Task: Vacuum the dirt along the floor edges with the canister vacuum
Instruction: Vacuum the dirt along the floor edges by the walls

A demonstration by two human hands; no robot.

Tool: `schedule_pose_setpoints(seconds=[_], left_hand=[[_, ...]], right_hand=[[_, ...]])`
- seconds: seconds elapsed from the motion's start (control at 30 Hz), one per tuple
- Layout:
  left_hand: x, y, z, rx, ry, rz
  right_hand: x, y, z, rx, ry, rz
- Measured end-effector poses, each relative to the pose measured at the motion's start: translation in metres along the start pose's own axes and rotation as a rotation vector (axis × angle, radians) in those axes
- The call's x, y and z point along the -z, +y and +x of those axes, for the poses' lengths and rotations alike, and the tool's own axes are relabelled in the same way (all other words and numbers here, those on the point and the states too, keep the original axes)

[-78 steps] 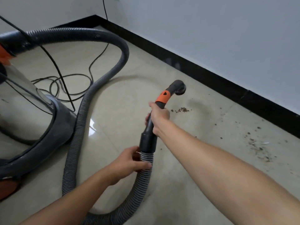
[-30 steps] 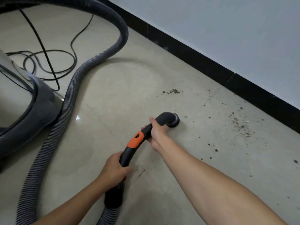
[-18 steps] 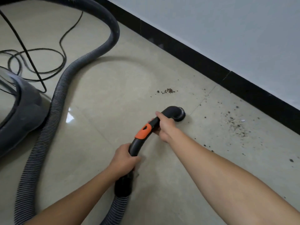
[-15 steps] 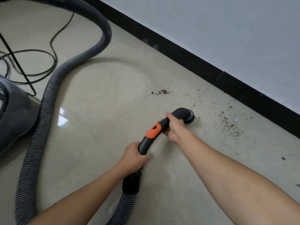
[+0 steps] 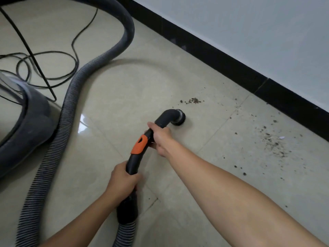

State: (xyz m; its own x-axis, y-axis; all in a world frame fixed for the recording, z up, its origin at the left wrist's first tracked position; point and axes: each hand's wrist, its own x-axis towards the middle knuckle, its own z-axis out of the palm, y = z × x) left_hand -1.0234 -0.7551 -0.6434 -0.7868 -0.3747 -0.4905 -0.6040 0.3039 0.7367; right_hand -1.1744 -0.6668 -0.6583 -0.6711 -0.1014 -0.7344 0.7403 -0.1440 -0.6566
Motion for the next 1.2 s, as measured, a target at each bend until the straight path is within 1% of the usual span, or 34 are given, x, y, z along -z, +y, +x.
schedule_pose_setpoints(seconds=[0.1, 0.17, 0.23, 0.37, 0.47, 0.57, 0.63, 0.83, 1.0, 1.1, 1.2], left_hand=[[-0.029, 0.022, 0.012, -0.038, -0.083, -0.027], [-0.043, 0.032, 0.014, -0.029, -0.087, -0.072], [-0.045, 0.033, 0.009, -0.004, -0.029, -0.125], [-0.021, 0.024, 0.007, 0.056, 0.135, -0.216], [-0.014, 0.022, 0.013, 0.087, 0.142, -0.215], [-0.026, 0.03, 0.018, 0.111, 0.088, -0.213], [-0.039, 0.04, 0.024, 0.111, 0.062, -0.219], [-0.085, 0.076, 0.047, 0.065, -0.01, -0.23], [-0.115, 0.097, 0.052, 0.029, -0.079, -0.204], [-0.113, 0.1, 0.05, 0.03, -0.054, -0.166], [-0.091, 0.089, 0.049, 0.063, 0.07, -0.135]], right_hand=[[0.038, -0.022, 0.014, 0.056, 0.104, 0.038], [0.048, -0.033, 0.02, 0.082, 0.133, 0.022], [0.033, -0.033, 0.024, 0.103, 0.108, -0.057], [-0.027, -0.023, 0.027, 0.143, -0.023, -0.162], [-0.042, -0.025, 0.031, 0.096, -0.077, -0.196], [-0.024, -0.029, 0.043, 0.071, -0.033, -0.222], [-0.007, -0.039, 0.05, 0.089, 0.003, -0.203], [0.048, -0.084, 0.061, 0.101, 0.039, -0.139], [0.093, -0.102, 0.064, 0.102, 0.096, -0.078], [0.091, -0.102, 0.067, 0.106, 0.099, -0.074], [0.053, -0.091, 0.07, 0.088, 0.004, -0.095]])
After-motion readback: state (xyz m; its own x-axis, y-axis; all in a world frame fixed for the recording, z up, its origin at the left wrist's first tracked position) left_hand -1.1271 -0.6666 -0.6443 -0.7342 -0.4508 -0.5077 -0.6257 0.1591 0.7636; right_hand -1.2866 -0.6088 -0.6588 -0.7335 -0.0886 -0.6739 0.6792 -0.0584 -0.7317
